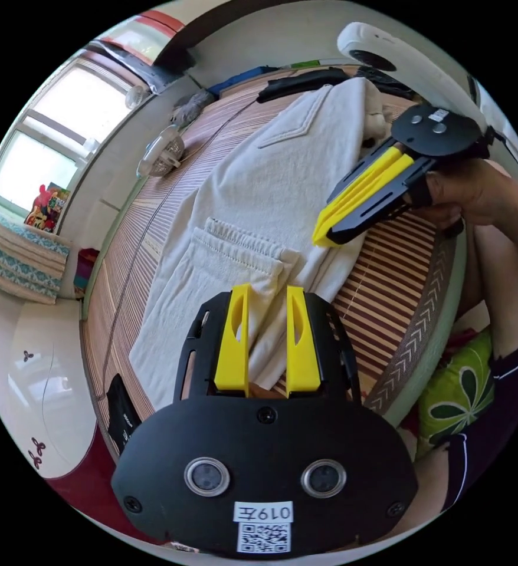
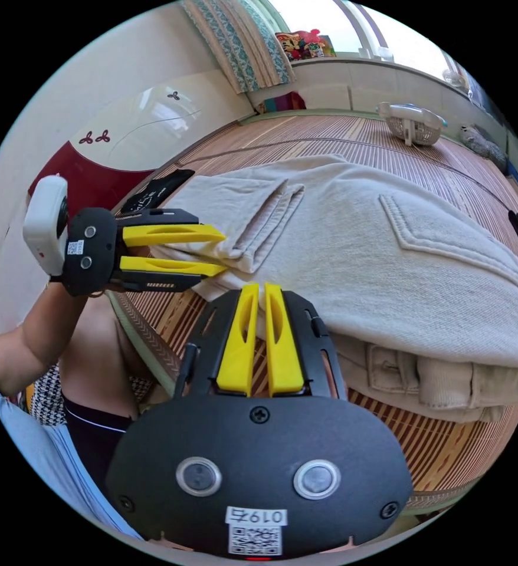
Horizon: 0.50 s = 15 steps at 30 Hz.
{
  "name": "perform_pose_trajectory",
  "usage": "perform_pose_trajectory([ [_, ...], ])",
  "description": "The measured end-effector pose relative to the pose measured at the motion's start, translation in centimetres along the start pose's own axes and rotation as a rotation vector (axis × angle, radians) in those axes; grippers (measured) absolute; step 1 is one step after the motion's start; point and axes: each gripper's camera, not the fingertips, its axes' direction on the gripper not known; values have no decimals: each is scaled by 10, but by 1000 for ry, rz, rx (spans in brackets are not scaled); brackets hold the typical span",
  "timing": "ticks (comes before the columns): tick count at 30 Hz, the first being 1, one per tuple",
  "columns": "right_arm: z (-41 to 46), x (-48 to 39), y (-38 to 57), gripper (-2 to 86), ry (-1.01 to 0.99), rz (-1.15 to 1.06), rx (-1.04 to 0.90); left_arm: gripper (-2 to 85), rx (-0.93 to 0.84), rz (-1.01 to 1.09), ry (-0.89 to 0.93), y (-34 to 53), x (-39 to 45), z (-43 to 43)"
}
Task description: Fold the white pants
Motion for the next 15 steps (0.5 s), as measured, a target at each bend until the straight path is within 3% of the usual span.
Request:
perform_pose_trajectory([
  [4, -4, 0, -11, -5, -4, 5, -7, 67, -30, -35, 14, 1, -8, 0],
  [7, -8, 2, -20, -7, -14, 6, -23, 42, 53, -148, 18, 21, -24, -16],
  [10, -13, 5, -30, -8, -27, 15, -40, 29, 205, -352, 43, 61, -61, -52],
  [15, -31, 4, -48, -8, 36, 4, -81, 21, 377, -769, -88, 186, -142, -133],
])
